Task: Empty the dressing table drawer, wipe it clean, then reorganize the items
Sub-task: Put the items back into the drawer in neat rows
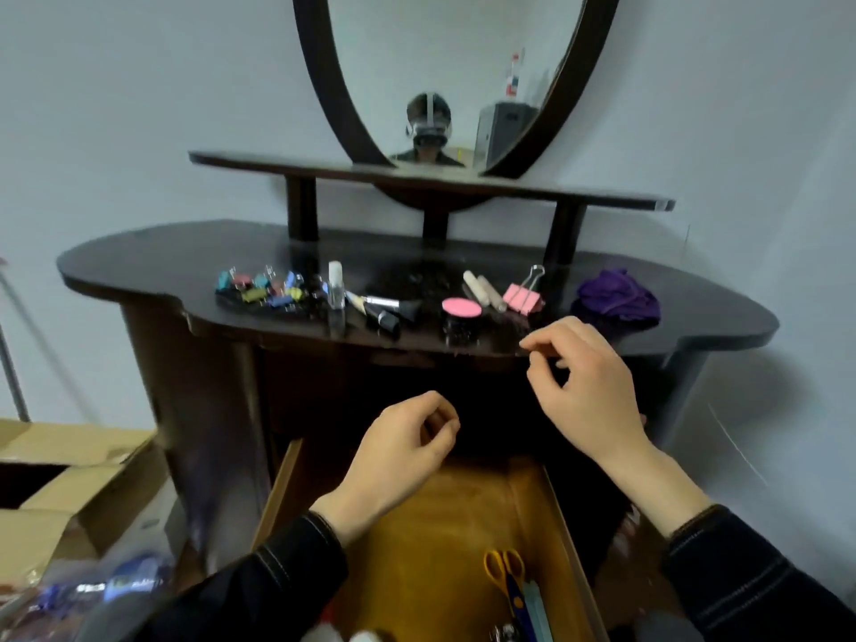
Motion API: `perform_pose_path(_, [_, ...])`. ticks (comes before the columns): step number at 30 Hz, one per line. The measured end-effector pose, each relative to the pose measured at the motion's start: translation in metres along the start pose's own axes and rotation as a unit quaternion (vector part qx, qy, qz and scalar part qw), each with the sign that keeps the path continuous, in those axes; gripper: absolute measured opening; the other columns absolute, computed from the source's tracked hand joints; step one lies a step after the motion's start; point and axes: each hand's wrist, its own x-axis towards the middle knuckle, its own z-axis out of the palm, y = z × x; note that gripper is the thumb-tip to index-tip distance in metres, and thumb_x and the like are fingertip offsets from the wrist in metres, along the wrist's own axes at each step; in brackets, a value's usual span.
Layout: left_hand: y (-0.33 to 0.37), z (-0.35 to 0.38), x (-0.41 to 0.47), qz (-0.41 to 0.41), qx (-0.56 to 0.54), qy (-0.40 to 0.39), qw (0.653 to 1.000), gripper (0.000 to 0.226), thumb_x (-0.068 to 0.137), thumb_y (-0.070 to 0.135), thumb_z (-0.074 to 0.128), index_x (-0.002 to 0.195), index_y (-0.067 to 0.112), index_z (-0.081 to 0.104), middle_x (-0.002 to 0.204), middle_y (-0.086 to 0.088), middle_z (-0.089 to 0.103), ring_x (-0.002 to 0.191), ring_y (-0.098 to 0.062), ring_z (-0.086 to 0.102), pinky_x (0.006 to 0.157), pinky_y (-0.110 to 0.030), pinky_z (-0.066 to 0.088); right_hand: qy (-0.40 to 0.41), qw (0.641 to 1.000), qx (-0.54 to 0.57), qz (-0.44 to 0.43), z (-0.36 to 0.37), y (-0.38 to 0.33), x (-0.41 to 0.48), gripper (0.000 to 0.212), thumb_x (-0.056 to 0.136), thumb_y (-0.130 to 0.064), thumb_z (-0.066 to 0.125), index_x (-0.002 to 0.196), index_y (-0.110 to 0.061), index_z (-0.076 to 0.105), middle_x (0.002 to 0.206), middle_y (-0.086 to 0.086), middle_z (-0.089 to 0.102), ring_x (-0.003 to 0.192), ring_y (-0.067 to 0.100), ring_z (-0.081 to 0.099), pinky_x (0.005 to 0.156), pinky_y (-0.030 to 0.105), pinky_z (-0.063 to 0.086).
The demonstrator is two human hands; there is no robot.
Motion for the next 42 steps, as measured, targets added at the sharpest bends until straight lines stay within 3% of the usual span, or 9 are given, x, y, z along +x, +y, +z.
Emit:
perform_pose_path(7, [0.038,-0.057,0.047,0.165,0.145,0.098,0.971,0.002,0.092,0.028,0.059,0.092,0.027,0.058,0.083,0.014,0.056,0.075,-0.006,0.054,0.062,-0.025,0.046,-0.029,0.957,0.11,0.266,0.029,0.03,0.075,0.011,0.084,-0.02,0.071,0.086,-0.028,0.064,0.092,-0.008,0.068,0.084,0.013,0.066,0.078,0.035,0.055])
perform_pose_path(11, [0.04,-0.073,0.081,0.183,0.274,0.124,0.936,0.013,0.089,0.029,0.064,0.098,0.022,0.061,0.096,0.011,0.052,0.088,-0.012,0.049,0.064,-0.025,0.045,-0.033,0.928,0.192,0.319,0.026,0.043,0.086,0.008,0.086,-0.022,0.072,0.091,-0.02,0.066,0.087,0.004,0.072,0.056,0.012,0.068,0.048,0.022,0.047])
perform_pose_path(15, [0.023,-0.074,0.105,0.1,0.299,0.06,0.947,0.028,0.094,0.043,0.057,0.117,0.027,0.058,0.111,0.012,0.047,0.101,-0.009,0.045,0.073,-0.022,0.044,-0.058,0.923,0.21,0.316,0.023,0.041,0.088,0.009,0.088,-0.022,0.07,0.096,-0.021,0.067,0.081,0.001,0.071,0.055,0.013,0.068,0.043,0.024,0.044])
perform_pose_path(20, [0.013,-0.067,0.126,0.053,0.264,0.016,0.963,0.027,0.095,0.039,0.055,0.12,0.03,0.061,0.113,0.016,0.05,0.105,-0.007,0.045,0.079,-0.023,0.044,-0.113,0.946,0.148,0.265,0.024,0.041,0.092,0.01,0.091,-0.032,0.065,0.1,-0.034,0.069,0.086,-0.008,0.07,0.063,0.008,0.067,0.07,0.032,0.058])
perform_pose_path(24, [0.006,-0.066,0.132,0.043,0.233,-0.024,0.971,0.028,0.092,0.028,0.057,0.119,0.029,0.065,0.109,0.016,0.052,0.104,-0.008,0.046,0.082,-0.017,0.034,-0.101,0.96,0.124,0.228,0.029,0.038,0.105,0.015,0.096,-0.027,0.059,0.103,-0.035,0.069,0.089,-0.009,0.069,0.059,0.009,0.065,0.054,0.024,0.051])
perform_pose_path(27, [0.006,-0.066,0.132,0.045,0.211,-0.022,0.976,0.025,0.09,0.024,0.058,0.112,0.029,0.067,0.101,0.018,0.052,0.098,-0.006,0.044,0.077,-0.012,0.031,-0.122,0.975,-0.017,0.184,0.042,0.026,0.126,0.023,0.098,-0.036,0.052,0.115,-0.036,0.067,0.107,-0.012,0.064,0.088,0.01,0.065,0.071,0.029,0.05])
perform_pose_path(34, [0.004,-0.069,0.133,0.03,0.141,-0.018,0.989,0.009,0.091,0.021,0.059,0.089,0.027,0.066,0.09,0.014,0.061,0.094,-0.007,0.052,0.075,-0.014,0.037,-0.278,0.921,-0.219,0.163,0.078,0.008,0.162,0.013,0.093,-0.027,0.059,0.1,-0.017,0.058,0.097,0.002,0.066,0.087,0.025,0.063,0.067,0.035,0.042])
perform_pose_path(39, [0.001,-0.073,0.137,0.028,0.135,-0.029,0.99,0.031,0.087,0.005,0.05,0.097,0.03,0.065,0.094,0.014,0.06,0.095,-0.01,0.053,0.081,-0.024,0.045,-0.316,0.908,-0.193,0.197,0.075,0.006,0.172,0.019,0.084,-0.032,0.063,0.094,-0.016,0.058,0.088,-0.001,0.065,0.081,0.022,0.063,0.066,0.032,0.044])
perform_pose_path(42, [0.001,-0.072,0.137,0.028,0.176,-0.026,0.984,0.037,0.082,0.002,0.048,0.096,0.032,0.064,0.098,0.017,0.053,0.1,-0.008,0.045,0.087,-0.031,0.047,-0.345,0.898,-0.198,0.188,0.072,0.009,0.169,0.022,0.09,-0.023,0.053,0.11,-0.016,0.06,0.097,0.0,0.066,0.088,0.023,0.064,0.069,0.033,0.045])
